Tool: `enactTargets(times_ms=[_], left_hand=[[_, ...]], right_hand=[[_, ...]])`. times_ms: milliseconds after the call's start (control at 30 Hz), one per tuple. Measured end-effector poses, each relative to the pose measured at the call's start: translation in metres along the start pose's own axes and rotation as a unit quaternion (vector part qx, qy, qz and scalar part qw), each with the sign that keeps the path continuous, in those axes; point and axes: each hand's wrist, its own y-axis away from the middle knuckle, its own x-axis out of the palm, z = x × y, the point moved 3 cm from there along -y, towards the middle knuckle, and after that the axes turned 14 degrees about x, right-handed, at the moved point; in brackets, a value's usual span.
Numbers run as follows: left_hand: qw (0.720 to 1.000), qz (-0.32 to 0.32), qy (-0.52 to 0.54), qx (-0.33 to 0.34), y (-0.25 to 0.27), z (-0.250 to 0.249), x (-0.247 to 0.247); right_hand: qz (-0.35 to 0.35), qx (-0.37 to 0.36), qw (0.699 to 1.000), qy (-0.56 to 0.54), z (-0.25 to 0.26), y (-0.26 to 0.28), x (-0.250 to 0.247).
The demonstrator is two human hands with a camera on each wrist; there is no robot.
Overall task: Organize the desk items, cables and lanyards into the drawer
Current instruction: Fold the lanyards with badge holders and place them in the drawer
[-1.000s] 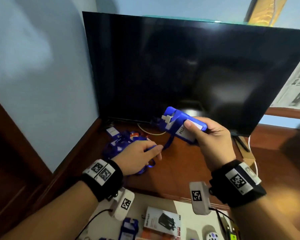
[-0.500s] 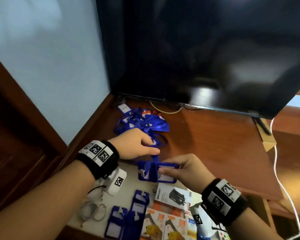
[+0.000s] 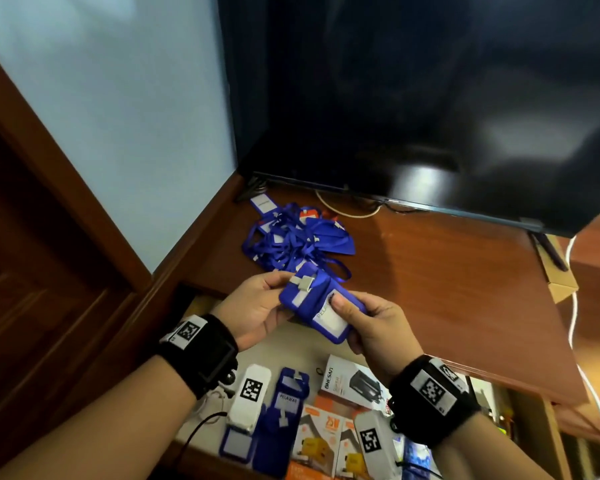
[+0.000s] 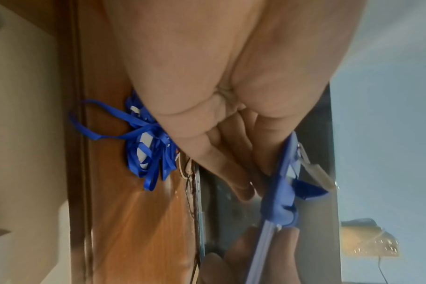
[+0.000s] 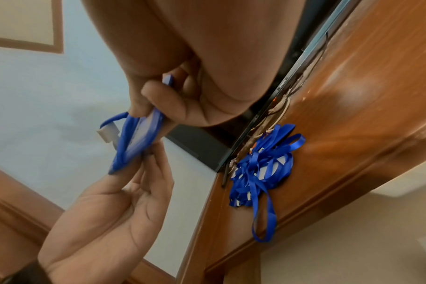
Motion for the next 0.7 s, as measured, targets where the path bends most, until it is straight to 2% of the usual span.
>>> enactTargets(times_ms=[167, 233, 267, 333, 400, 467, 533, 600, 700], left_hand=[[0.996, -0.001, 0.082, -0.021, 0.012, -0.008, -0.012], [0.996, 0.007, 0.083, -0.026, 0.014, -0.012, -0.016], [0.998, 0.017, 0.054, -0.020, 0.013, -0.011, -0.018], [0.995, 0.032, -0.090, 0.014, 0.014, -0.004, -0.027], [0.966, 0.036, -0.256, 0.032, 0.014, 0.009, -0.045], [0.935, 0.053, -0.351, -0.005, 0.012, 0.031, -0.069], [0.896, 0.089, -0.431, -0.060, 0.011, 0.054, -0.091], [0.842, 0.127, -0.515, -0.101, 0.009, 0.076, -0.109], [0.786, 0.141, -0.586, -0.138, 0.002, 0.103, -0.127]], right_hand=[[0.012, 0.038, 0.999, 0.010, -0.012, -0.005, 0.020], [0.007, 0.056, 0.998, 0.034, -0.019, -0.009, 0.026], [0.002, 0.062, 0.996, 0.061, -0.023, -0.011, 0.028], [-0.006, 0.076, 0.987, 0.138, -0.031, -0.015, 0.029], [-0.008, 0.082, 0.961, 0.265, -0.043, -0.019, 0.030], [-0.017, 0.077, 0.903, 0.422, -0.053, -0.018, 0.028], [-0.015, 0.088, 0.859, 0.504, -0.063, -0.017, 0.023], [-0.011, 0.098, 0.849, 0.520, -0.075, -0.020, 0.014], [-0.003, 0.128, 0.841, 0.526, -0.088, -0.022, -0.001]])
